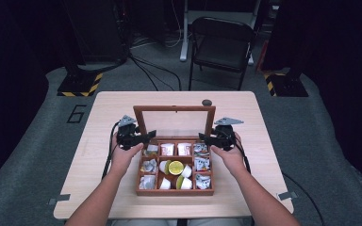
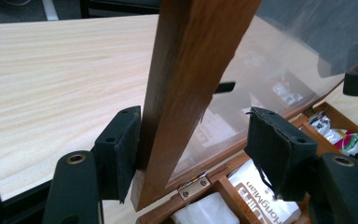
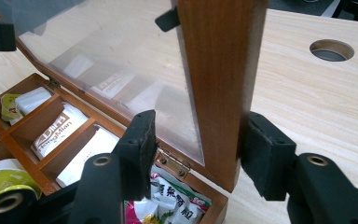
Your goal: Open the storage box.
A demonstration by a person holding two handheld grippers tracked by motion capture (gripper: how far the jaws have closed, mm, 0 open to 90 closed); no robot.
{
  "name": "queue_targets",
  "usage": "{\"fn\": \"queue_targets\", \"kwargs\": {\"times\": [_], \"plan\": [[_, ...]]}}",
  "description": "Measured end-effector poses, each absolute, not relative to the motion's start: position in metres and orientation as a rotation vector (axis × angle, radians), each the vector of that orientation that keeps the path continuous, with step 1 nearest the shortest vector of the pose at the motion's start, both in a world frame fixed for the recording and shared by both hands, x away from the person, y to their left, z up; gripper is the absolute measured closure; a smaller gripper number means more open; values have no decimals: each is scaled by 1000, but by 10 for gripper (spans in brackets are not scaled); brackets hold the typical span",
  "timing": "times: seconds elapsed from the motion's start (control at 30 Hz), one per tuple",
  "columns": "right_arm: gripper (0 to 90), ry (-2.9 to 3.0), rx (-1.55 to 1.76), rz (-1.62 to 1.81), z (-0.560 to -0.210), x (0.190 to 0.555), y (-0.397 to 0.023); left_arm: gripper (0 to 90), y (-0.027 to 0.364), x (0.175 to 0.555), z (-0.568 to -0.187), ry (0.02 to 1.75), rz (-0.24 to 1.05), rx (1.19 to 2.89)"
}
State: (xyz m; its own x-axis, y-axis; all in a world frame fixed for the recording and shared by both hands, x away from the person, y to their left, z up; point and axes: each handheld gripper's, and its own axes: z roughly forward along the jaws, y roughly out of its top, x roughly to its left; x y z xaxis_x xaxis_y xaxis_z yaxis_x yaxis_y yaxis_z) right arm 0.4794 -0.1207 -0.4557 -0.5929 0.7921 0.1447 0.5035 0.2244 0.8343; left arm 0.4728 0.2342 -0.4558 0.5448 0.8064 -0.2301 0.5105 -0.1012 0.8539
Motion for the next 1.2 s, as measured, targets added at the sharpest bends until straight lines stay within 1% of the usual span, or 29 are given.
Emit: {"fn": "queue_targets", "kwargs": {"times": [0.2,0.23,0.37,0.67,0.97,1.0,1.2], "plan": [[512,2178,1208,1296,-457,480,-120,365,231,474,-460,1114,384,1773],[522,2174,1204,1291,-457,480,-120,368,230,475,-460,1112,403,1783],[533,2163,1182,1278,-458,483,-119,380,229,476,-461,1111,436,1794],[541,2147,1176,1251,-460,484,-117,395,228,480,-463,1112,463,1797],[542,2145,1211,1258,-461,490,-117,403,228,484,-465,1122,458,1786],[542,2154,1207,1253,-461,491,-118,403,226,485,-467,1140,453,1749],[540,2167,1223,1237,-461,495,-117,400,226,488,-468,1152,450,1751]]}}
